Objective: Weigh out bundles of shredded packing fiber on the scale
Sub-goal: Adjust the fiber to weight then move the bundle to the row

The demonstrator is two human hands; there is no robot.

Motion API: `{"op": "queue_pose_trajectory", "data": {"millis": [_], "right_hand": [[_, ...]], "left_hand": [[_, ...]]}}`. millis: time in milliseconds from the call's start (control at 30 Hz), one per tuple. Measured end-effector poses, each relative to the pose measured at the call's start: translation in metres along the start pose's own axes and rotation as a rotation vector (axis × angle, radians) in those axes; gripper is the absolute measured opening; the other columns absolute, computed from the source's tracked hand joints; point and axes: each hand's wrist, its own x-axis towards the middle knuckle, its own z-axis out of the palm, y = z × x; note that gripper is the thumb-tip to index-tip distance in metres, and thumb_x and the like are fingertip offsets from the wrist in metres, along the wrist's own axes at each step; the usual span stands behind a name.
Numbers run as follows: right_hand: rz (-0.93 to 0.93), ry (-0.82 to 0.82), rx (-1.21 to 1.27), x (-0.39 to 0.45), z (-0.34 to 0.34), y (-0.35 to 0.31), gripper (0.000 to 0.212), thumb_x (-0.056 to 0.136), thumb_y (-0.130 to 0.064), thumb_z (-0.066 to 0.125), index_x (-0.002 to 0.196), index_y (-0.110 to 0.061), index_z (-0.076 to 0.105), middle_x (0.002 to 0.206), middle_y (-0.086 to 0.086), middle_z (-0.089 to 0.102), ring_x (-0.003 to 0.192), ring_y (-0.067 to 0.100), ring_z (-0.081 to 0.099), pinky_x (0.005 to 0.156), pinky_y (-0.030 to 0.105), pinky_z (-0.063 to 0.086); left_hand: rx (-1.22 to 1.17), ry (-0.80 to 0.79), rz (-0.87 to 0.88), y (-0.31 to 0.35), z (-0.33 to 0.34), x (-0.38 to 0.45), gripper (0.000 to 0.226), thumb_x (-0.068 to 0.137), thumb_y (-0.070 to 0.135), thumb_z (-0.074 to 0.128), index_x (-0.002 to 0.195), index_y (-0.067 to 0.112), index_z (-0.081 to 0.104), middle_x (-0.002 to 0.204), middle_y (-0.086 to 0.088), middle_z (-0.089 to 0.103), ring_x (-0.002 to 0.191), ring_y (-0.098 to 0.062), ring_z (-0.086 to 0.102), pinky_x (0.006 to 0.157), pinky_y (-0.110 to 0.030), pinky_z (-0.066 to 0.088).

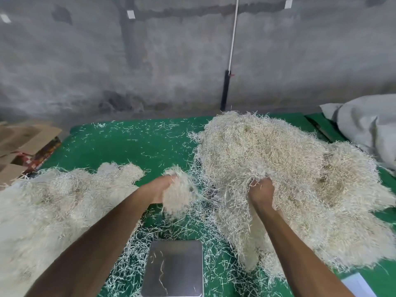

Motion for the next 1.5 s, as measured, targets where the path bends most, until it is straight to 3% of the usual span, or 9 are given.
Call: {"op": "queue_pose_trajectory", "data": {"millis": [133,200,333,500,667,833,967,1200,1500], "right_hand": [[-0.104,-0.337,-0.248,-0.012,0.004,-0.002,0.062,0.099,-0.002,0.057,0.156,-0.002,0.031,0.127,0.024,0.062,0.081,0.026,0.066,0.057,0.028,0.046],[-0.165,-0.532,-0.481,-0.014,0.0,-0.014,0.081,0.093,-0.008,0.063,0.159,0.0,0.017,0.155,0.024,0.039,0.114,0.031,0.061,0.085,0.038,0.053],[-0.182,-0.769,-0.705,-0.023,-0.014,-0.054,0.078,0.092,-0.009,0.064,0.159,-0.006,0.024,0.163,0.022,0.026,0.146,0.041,0.035,0.121,0.053,0.035],[-0.234,-0.466,-1.016,-0.051,-0.048,-0.117,0.073,0.08,-0.034,0.088,0.14,-0.011,0.052,0.133,0.014,0.058,0.128,0.034,0.054,0.103,0.048,0.048],[-0.11,-0.597,-0.376,-0.081,-0.042,-0.121,0.022,0.098,-0.005,0.068,0.112,0.011,0.065,0.082,0.017,0.072,0.064,0.026,0.074,0.062,0.038,0.064],[0.027,-0.851,0.292,-0.152,0.013,-0.106,0.055,0.101,-0.057,0.053,0.14,-0.018,0.05,0.134,0.012,0.06,0.098,0.023,0.074,0.081,0.043,0.064],[0.099,-0.867,0.311,-0.202,0.04,-0.094,0.112,0.075,-0.09,0.058,0.163,-0.034,0.016,0.17,-0.004,0.018,0.153,0.026,0.027,0.118,0.058,0.033],[-0.018,-0.498,0.199,-0.206,0.043,-0.058,0.067,0.104,-0.015,0.056,0.163,-0.015,0.025,0.113,0.006,0.054,0.057,0.004,0.047,0.051,0.018,0.043],[-0.12,-0.898,-0.231,-0.235,0.06,-0.013,0.083,0.096,-0.037,0.07,0.163,-0.022,0.023,0.161,0.016,0.039,0.117,0.028,0.062,0.108,0.044,0.045]], "left_hand": [[-0.258,0.342,0.101,0.014,0.008,0.003,0.042,0.105,0.028,0.047,0.139,0.003,0.05,0.117,-0.019,0.062,0.101,-0.032,0.063,0.085,-0.041,0.055],[-0.034,0.481,0.248,0.026,0.014,0.001,0.024,0.1,0.016,0.054,0.122,0.007,0.058,0.086,-0.007,0.056,0.06,-0.013,0.045,0.048,-0.021,0.04],[0.18,0.526,0.527,0.042,0.007,-0.011,0.066,0.091,0.003,0.055,0.15,0.017,0.03,0.098,0.0,0.058,0.056,-0.007,0.046,0.041,-0.016,0.038],[0.104,0.604,0.586,0.047,-0.015,-0.033,0.069,0.09,0.013,0.056,0.148,0.034,0.025,0.104,0.01,0.051,0.058,-0.004,0.053,0.055,-0.03,0.057],[0.048,0.433,0.447,0.022,-0.02,-0.05,0.074,0.091,0.026,0.053,0.155,0.032,0.017,0.163,-0.002,0.021,0.144,-0.031,0.033,0.117,-0.054,0.028],[-0.269,0.286,0.307,-0.028,-0.004,-0.061,0.067,0.096,0.024,0.056,0.155,0.024,0.022,0.162,-0.006,0.024,0.147,-0.03,0.027,0.118,-0.052,0.023],[-0.178,0.247,0.217,-0.074,0.012,-0.068,0.06,0.101,0.027,0.054,0.153,0.013,0.03,0.153,-0.009,0.039,0.141,-0.031,0.039,0.118,-0.048,0.031],[-0.523,-0.182,0.217,-0.148,-0.043,-0.098,0.041,0.094,0.004,0.066,0.134,0.009,0.055,0.137,-0.015,0.055,0.123,-0.033,0.059,0.097,-0.053,0.054],[-0.265,0.077,0.121,-0.234,-0.032,-0.107,0.039,0.103,0.013,0.052,0.14,0.003,0.046,0.133,-0.017,0.053,0.121,-0.035,0.058,0.097,-0.05,0.054]]}}
